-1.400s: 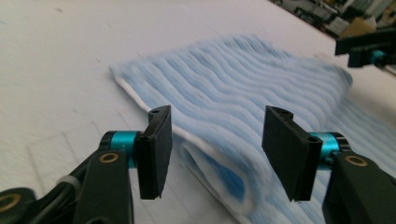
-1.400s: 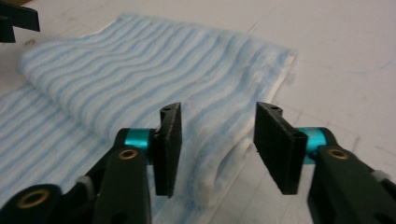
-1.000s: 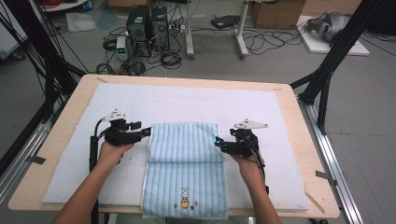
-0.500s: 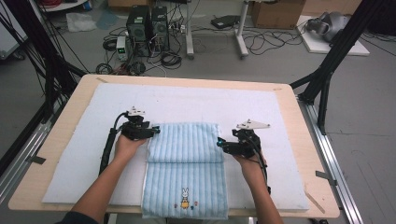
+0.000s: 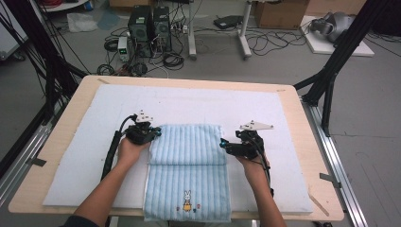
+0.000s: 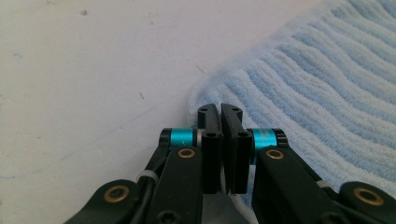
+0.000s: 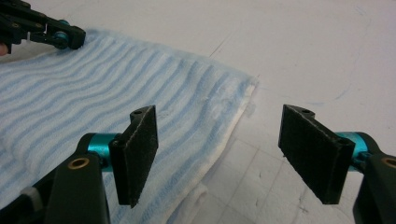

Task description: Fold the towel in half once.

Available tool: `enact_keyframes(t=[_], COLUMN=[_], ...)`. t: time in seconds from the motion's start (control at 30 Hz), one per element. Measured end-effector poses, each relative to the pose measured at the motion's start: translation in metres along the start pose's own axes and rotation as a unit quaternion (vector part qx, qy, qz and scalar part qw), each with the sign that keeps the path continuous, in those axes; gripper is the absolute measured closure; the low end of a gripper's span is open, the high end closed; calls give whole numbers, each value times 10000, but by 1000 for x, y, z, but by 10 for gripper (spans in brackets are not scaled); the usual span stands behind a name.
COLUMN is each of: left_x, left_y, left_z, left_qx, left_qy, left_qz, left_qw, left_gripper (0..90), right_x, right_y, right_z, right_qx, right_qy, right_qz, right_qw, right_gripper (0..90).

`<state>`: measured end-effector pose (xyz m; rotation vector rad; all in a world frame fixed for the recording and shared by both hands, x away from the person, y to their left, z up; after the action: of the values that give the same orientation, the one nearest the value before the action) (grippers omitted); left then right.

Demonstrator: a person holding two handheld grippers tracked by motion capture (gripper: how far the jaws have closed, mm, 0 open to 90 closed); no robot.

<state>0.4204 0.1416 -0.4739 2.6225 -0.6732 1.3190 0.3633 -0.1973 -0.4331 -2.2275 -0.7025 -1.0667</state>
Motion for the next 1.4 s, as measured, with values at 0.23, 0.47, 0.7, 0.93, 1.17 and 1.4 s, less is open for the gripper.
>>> enact_keyframes(t=[0.23,0.47,0.7,0.93,1.17,1.4], left_x=[2,3,4,5,5,9], left_y=[-4,-6,-7,-11,-13,-18], left_z=[-3,-4,-5,-6,-5,-9], left_qx=[-80,-175,-245,-308,-265,-294], left_qy=[88,141,199,286,328,504], left_qz=[-229,-366,-499,-615,-744,-946], left_qw=[9997,9991,9983,9972,9963,9938], left_gripper=[865,867,868,872,871,872], right_x=[10,19,22,19,18,21], right_y=[10,18,32,37,36,30], right_z=[12,36,59,77,81,81], right_qx=[-50,-4,-189,-328,-586,-604], right_qy=[56,-227,-491,-669,-880,-885], right_qz=[126,157,440,535,141,-264], right_qw=[9999,9996,9976,9958,9943,9939], right_gripper=[203,128,293,483,753,871])
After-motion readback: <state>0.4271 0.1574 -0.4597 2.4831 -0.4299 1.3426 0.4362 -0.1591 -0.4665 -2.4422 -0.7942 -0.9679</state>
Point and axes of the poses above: each handheld gripper's, and its own axes: z roughly forward along the jaws, x roughly out of its top, y roughly to its right, the point moved 4 cm from there along z, roughly forward along the jaws, and after that the axes turned 13 degrees about x, right-handed, at the moved point
